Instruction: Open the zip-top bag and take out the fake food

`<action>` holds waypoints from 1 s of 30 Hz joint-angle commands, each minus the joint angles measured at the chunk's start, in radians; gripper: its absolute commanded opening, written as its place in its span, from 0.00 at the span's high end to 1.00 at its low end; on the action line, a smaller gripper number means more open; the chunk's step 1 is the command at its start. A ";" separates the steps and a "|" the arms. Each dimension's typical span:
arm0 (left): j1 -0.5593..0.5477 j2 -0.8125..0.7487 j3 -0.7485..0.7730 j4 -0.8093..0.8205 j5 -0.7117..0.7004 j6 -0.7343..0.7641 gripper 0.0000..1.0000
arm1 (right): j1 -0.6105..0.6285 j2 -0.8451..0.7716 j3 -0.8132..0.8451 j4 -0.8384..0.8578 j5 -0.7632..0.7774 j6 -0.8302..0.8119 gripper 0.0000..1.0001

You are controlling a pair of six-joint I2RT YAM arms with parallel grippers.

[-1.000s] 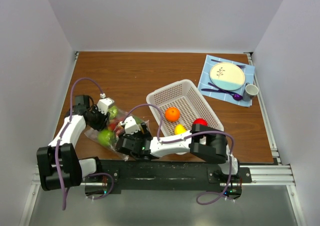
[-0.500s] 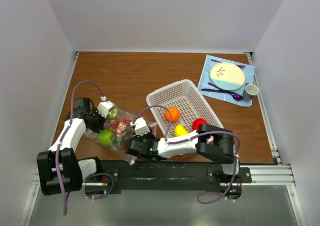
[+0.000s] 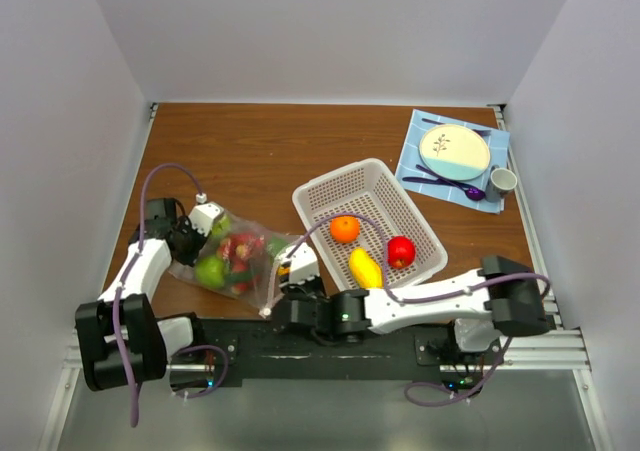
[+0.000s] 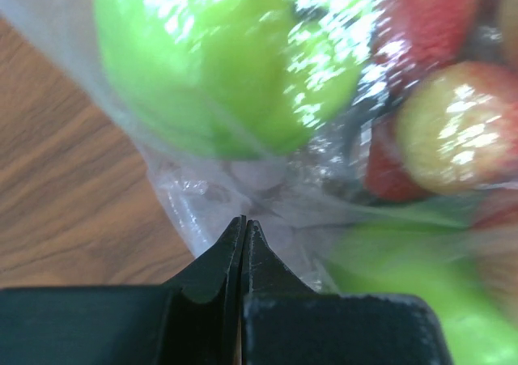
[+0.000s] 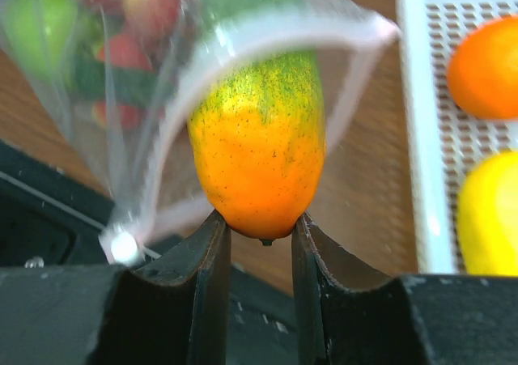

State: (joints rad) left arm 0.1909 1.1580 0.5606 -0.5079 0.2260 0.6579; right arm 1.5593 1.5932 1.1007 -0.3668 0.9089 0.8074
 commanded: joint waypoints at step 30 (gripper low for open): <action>0.039 -0.032 0.196 -0.254 0.217 -0.012 1.00 | 0.064 -0.079 0.127 -0.674 0.291 0.382 0.01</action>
State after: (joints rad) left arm 0.2226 1.1385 0.6735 -0.6788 0.3367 0.6556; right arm 1.5929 1.5246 1.2560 -1.2446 1.1671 1.3132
